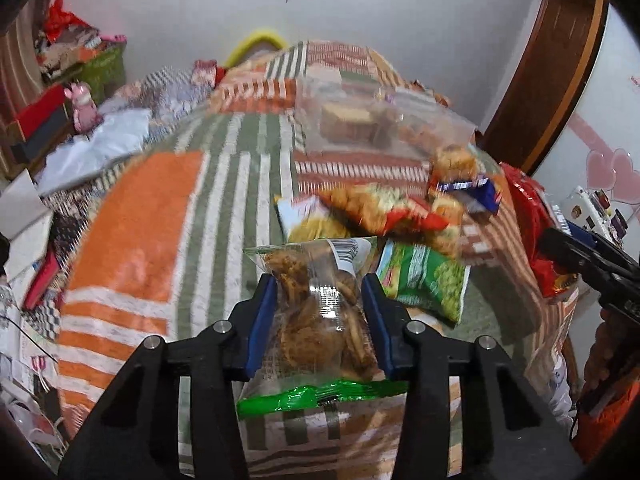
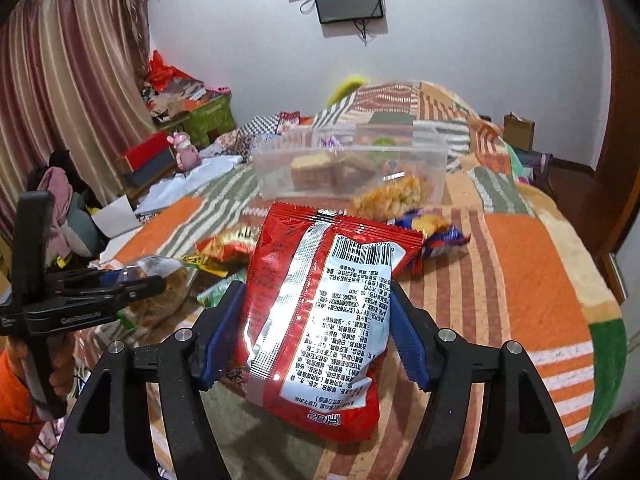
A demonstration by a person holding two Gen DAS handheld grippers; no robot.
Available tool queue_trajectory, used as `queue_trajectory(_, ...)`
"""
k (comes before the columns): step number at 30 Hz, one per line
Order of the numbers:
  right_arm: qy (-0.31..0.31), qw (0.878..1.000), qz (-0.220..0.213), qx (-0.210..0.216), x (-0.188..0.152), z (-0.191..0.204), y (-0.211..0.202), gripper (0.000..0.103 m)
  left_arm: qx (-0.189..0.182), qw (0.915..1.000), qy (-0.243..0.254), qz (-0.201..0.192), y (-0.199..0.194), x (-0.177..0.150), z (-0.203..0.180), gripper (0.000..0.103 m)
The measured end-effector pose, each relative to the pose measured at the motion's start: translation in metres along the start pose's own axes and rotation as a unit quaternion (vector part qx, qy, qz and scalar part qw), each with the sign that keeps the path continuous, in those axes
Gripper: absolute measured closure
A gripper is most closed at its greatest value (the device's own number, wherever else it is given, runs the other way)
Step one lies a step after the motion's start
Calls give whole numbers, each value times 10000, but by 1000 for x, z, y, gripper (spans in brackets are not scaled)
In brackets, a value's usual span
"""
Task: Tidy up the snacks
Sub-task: 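Grasp the clear cookie bag with the left gripper while the right holds the red chip bag, then lower the cookie bag and red chip bag into the clear box and release both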
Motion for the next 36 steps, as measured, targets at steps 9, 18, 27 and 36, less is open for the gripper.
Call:
queue_trajectory(9, 29, 9996, -259, -71, 32, -11, -4, 37, -128, 9971, 320, -685, -37, 50, -26, 60)
queue_trajectory(18, -60, 9985, -513, -196, 72, -24, -6, 37, -207, 9953, 490, -811, -23, 98, -48, 60)
queue_trajectory(27, -61, 9974, -592, -399, 104, -51, 16, 37, -349, 9960, 497, -650, 23, 146, -61, 60)
queue_trajectory(36, 53, 9987, -356, -359, 136, -72, 63, 37, -308, 9962, 557, -599, 72, 193, -71, 60)
Point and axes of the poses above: each gripper's, at about its wrist camera, not at the fingertips, and y roughly the way its jaws point, z to its left, x to its top, the point moved 10 cm from there along y, roughly the way its jaws point, and after that the axes turned 4 degrees about z, right-handed, at the moved point
